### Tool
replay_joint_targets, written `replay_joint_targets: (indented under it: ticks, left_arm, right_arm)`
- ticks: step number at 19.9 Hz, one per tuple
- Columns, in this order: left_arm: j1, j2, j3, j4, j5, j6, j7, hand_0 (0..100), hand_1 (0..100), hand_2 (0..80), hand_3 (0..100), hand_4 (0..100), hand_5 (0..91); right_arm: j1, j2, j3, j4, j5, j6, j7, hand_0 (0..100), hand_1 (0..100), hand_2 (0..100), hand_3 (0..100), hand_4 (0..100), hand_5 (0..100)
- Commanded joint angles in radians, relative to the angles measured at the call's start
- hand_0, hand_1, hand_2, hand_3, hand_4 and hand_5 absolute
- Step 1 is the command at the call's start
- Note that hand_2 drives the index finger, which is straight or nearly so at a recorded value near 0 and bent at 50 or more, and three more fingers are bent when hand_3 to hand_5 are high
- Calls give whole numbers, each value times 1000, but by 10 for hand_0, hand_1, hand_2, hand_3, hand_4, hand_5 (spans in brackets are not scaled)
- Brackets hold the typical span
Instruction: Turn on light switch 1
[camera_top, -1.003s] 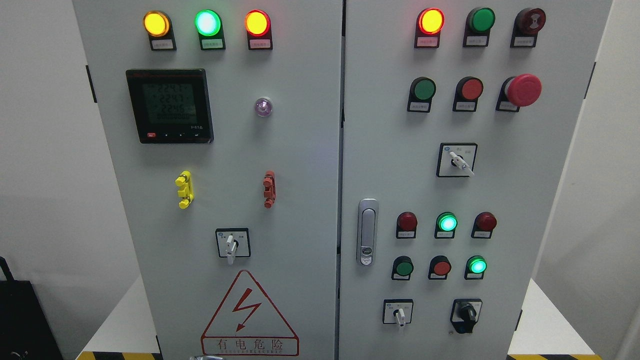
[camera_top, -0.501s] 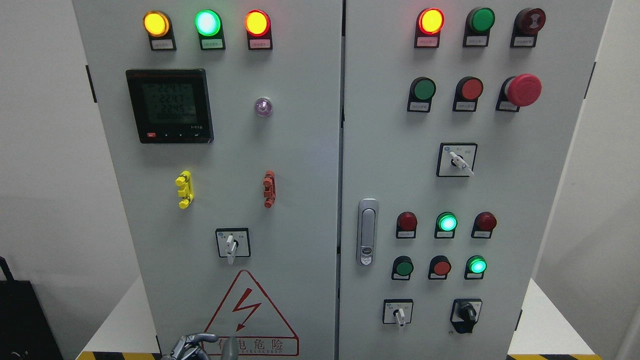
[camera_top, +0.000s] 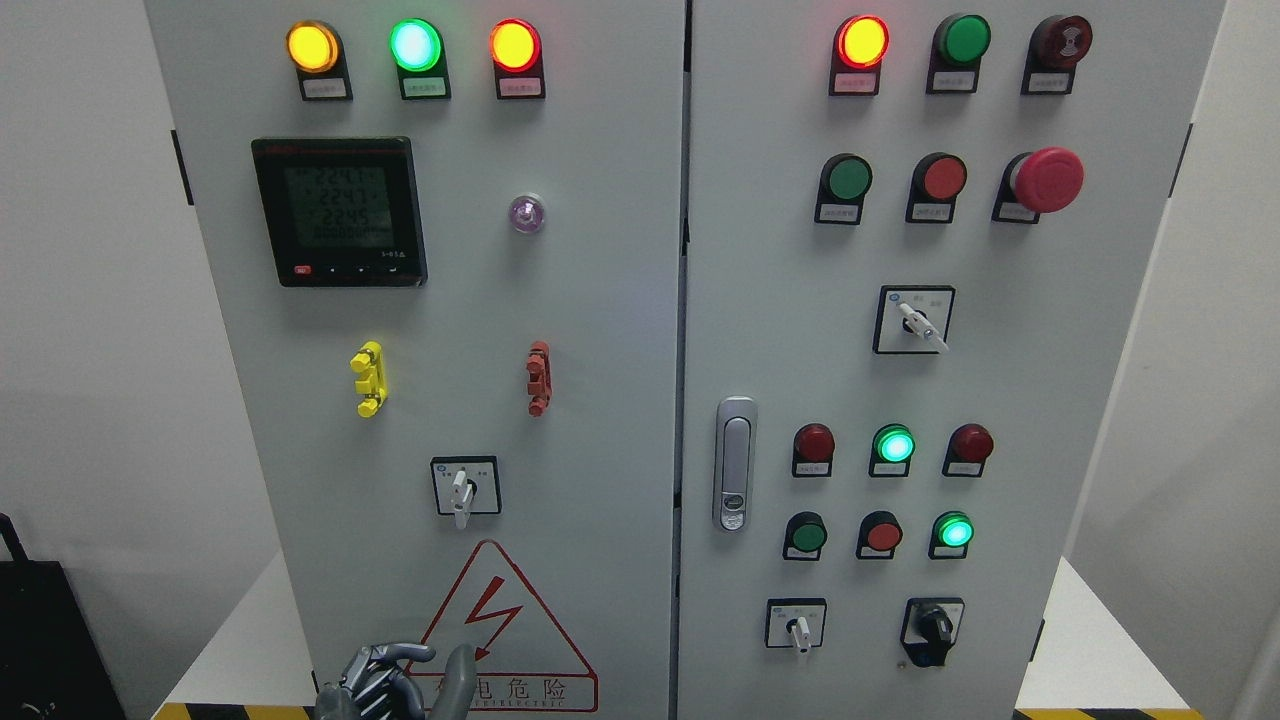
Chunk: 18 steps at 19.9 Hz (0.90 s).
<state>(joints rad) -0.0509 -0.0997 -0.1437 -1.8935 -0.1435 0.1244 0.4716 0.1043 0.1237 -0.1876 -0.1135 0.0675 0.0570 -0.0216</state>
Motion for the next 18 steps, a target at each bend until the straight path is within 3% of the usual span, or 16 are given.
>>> replay_joint_targets:
  ticks: [1,18]
  left_arm:
    - [-44,-9,-2,-3,1,23,-1,82,689,576,1000,1000,876]
    - [-144,-23,-40,-4,-7,133,25,83,723,582,1000,1000,878]
  right_arm:
    - [0,1,0,0,0,0,0,0,0,0,0,0,0]
    - [0,1,0,0,0,0,0,0,0,0,0,0,0]
